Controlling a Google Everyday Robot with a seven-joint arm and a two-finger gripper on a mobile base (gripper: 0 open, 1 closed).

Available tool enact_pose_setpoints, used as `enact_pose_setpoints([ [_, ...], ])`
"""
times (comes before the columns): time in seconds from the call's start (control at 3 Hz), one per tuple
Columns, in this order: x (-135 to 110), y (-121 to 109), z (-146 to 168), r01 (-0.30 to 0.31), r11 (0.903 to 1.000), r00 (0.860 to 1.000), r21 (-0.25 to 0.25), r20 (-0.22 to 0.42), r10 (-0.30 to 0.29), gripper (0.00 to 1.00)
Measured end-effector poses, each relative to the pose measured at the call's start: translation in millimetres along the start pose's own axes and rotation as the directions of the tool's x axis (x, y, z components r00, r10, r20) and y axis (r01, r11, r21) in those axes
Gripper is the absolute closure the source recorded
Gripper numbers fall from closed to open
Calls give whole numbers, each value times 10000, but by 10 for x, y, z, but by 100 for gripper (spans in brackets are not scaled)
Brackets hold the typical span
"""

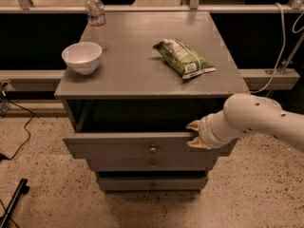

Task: Open top drawer

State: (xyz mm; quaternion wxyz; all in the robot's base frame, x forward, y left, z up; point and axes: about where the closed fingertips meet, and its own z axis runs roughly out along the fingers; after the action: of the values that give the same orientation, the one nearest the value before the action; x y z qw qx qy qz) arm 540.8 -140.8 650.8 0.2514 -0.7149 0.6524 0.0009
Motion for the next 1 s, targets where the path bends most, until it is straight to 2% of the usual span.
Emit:
enact_pose_setpoints([
  [0.67, -8, 4, 3, 14, 10000, 10000, -13, 4, -14, 10],
  [1.0, -13, 7, 6, 24, 10000, 10000, -21, 7, -24, 0],
])
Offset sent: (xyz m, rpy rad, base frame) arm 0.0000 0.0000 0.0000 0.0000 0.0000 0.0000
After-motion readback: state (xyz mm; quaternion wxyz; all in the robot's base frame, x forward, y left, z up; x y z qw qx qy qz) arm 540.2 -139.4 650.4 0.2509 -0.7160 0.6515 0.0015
